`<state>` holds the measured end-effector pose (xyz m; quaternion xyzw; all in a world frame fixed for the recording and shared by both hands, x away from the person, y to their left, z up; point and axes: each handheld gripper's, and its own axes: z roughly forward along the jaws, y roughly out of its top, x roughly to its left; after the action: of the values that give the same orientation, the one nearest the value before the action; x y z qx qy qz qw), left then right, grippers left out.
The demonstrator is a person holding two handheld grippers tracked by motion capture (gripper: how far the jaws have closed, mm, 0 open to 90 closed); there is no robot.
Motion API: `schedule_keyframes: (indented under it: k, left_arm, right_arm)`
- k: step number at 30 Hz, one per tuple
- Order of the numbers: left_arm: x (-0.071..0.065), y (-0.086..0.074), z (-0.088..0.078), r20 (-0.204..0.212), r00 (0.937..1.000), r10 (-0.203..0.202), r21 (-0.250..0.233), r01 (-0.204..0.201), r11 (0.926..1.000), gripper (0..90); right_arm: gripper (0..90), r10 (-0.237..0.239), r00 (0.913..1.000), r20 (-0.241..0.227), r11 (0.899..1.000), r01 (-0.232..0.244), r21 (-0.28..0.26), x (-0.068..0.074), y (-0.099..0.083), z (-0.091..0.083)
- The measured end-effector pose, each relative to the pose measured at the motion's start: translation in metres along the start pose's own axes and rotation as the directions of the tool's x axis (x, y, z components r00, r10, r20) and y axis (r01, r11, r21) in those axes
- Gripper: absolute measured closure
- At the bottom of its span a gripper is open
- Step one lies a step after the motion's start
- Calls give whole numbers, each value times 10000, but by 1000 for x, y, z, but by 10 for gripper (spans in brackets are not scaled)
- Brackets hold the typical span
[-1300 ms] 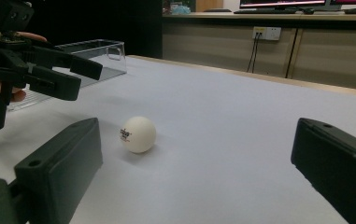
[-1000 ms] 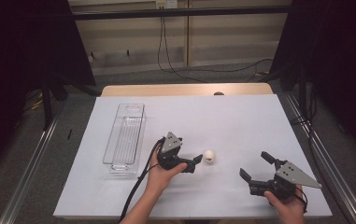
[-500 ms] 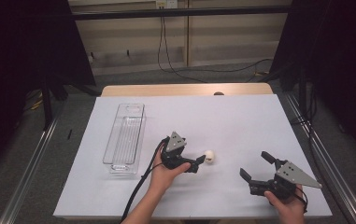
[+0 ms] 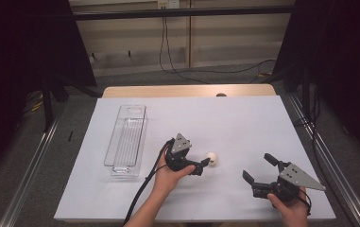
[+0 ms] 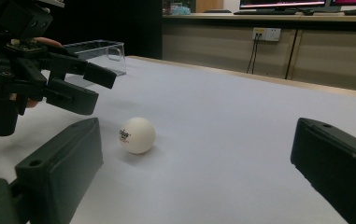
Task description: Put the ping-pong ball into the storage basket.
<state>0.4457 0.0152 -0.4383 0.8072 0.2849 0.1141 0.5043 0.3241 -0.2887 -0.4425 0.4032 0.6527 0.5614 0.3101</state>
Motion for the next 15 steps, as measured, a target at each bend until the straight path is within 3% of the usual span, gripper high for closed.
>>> schedule_keyframes:
  k: [2, 6, 15]
  left_arm:
    - [1, 0, 1, -33, 9999, 106, 39, -106, 9999, 21]
    - [0, 0, 4, 100, 9999, -47, -28, 47, 10000, 21]
    - [-2, -1, 7, 245, 9997, 63, 294, -70, 9995, 19]
  right_arm:
    - [16, 5, 10000, -5, 10000, -5, 9, 0, 0, 0]
    - [16, -25, 10000, 4, 10000, 25, 39, 0, 0, -1]
    - [17, -50, 10000, -61, 10000, 50, 8, 0, 0, 0]
